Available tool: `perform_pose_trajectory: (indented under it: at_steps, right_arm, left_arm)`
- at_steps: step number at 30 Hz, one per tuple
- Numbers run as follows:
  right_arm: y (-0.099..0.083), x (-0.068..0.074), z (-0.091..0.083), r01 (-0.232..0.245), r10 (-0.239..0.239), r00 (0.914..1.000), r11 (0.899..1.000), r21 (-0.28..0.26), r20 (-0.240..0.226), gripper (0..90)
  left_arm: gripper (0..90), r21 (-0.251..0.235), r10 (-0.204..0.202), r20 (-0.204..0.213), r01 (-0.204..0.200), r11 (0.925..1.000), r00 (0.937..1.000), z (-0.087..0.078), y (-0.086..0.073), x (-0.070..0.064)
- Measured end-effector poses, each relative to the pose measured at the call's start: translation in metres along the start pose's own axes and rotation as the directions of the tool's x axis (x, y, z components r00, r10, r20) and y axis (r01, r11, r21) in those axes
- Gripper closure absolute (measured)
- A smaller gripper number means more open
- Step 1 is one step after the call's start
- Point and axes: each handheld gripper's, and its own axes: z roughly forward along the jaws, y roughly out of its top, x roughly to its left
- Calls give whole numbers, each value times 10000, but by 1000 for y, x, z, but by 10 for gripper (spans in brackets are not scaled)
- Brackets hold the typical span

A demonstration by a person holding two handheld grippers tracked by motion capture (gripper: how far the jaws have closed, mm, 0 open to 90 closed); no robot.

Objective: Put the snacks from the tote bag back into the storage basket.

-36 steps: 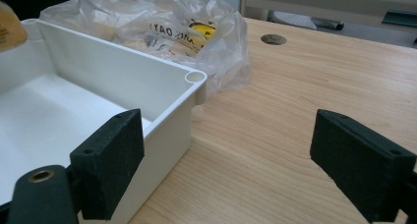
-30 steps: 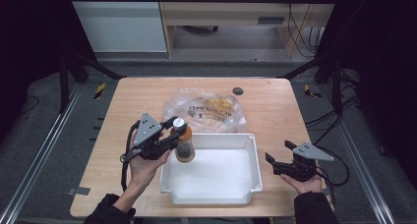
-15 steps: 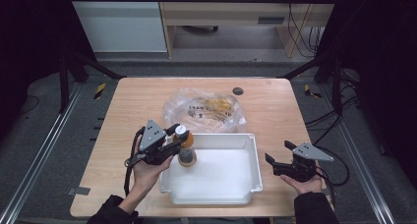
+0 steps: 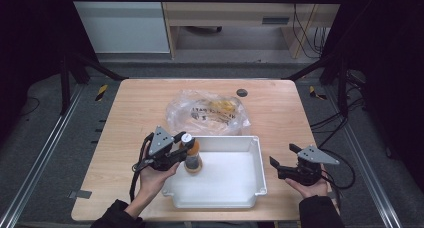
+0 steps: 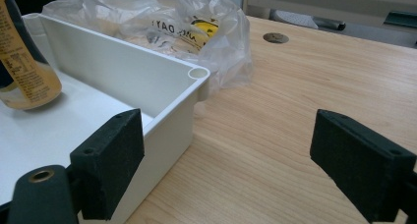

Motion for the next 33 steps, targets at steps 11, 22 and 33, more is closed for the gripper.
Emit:
perform_pose_trajectory:
  at_steps: [11, 22, 33]
  right_arm:
    - [0, 0, 0, 19, -19, 10000, 10000, 12, 15, 132]
    - [-1, 1, 0, 12, -12, 10000, 10000, 51, 6, 132]
    - [-1, 2, 0, 7, -7, 10000, 10000, 63, 0, 132]
  left_arm:
    - [586, 202, 143, 90, -145, 9997, 9999, 4, -4, -4]
    - [584, 113, 516, 103, -518, 9986, 9986, 4, -8, -12]
    - [579, -31, 473, 73, -473, 9989, 9989, 2, -11, -13]
